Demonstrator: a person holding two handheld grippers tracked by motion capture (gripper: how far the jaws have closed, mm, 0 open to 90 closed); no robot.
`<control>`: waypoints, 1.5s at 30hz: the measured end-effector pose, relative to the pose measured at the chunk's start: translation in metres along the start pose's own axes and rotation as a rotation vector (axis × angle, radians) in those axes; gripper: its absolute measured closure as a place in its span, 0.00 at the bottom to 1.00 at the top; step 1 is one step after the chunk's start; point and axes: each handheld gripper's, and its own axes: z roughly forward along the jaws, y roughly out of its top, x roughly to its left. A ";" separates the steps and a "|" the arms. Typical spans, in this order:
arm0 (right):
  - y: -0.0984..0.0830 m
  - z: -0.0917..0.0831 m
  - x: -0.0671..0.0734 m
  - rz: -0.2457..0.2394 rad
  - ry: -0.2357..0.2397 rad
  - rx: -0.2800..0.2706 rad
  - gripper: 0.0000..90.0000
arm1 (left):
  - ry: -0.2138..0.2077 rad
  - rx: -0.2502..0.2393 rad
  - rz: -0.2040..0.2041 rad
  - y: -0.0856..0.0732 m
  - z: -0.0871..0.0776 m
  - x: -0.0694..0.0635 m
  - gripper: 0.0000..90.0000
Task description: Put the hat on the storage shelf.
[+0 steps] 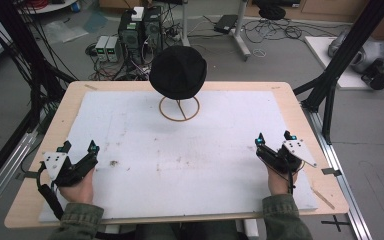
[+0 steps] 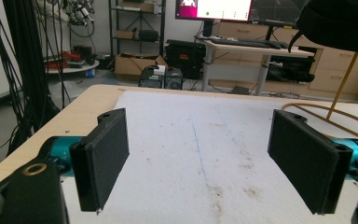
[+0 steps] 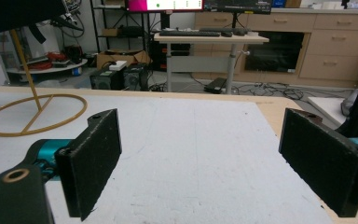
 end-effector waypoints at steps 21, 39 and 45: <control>0.000 0.003 -0.003 0.041 0.015 0.007 0.14 | -0.005 0.008 0.014 0.000 0.000 -0.001 0.23; 0.000 0.003 -0.003 0.043 0.025 0.014 0.14 | -0.001 0.006 0.012 0.000 0.000 -0.001 0.23; -0.001 0.003 -0.002 0.040 0.030 0.020 0.14 | -0.003 0.004 0.008 0.000 0.000 -0.001 0.23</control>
